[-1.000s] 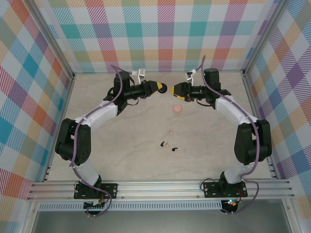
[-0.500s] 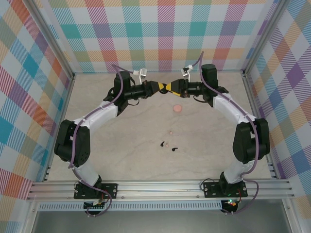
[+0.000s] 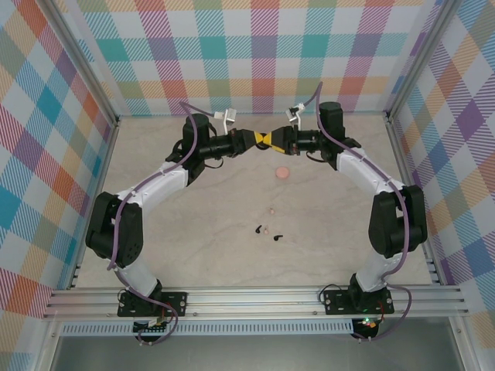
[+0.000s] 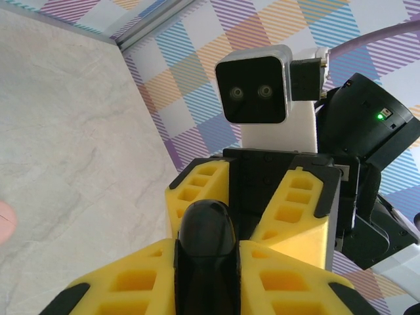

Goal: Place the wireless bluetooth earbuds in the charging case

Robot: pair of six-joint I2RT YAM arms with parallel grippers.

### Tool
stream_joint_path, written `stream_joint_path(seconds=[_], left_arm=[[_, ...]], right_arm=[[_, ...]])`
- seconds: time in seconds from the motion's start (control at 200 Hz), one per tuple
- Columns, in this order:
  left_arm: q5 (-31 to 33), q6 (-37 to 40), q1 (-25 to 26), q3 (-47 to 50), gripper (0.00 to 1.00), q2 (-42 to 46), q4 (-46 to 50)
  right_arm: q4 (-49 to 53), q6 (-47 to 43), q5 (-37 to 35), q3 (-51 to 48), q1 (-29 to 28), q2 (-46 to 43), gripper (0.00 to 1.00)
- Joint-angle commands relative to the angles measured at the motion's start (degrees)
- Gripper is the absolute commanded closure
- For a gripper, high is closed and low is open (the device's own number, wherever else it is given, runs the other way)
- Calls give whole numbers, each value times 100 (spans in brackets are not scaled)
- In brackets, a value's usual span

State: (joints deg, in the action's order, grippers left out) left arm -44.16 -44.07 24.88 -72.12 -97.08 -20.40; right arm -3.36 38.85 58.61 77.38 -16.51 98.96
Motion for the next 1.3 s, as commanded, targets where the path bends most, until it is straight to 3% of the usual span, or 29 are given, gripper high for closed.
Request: stream_joint_path(seconds=[0.0, 0.17, 0.3, 0.865, 1.295], left_arm=[[-200, 85, 65, 26, 78, 227, -249], [-302, 86, 77, 26, 74, 249, -226], [-493, 122, 74, -16, 71, 260, -147], [-1108, 646, 77, -281, 61, 347, 686], [-1042, 725, 78, -391, 70, 286, 863]], right_arm=[[-421, 96, 186, 154, -54, -3, 64], [-403, 76, 201, 198, -54, -36, 78], [-224, -53, 203, 232, -54, -78, 82], [394, -486, 333, 399, -97, -123, 82], [1199, -1116, 469, 701, -315, -70, 79]])
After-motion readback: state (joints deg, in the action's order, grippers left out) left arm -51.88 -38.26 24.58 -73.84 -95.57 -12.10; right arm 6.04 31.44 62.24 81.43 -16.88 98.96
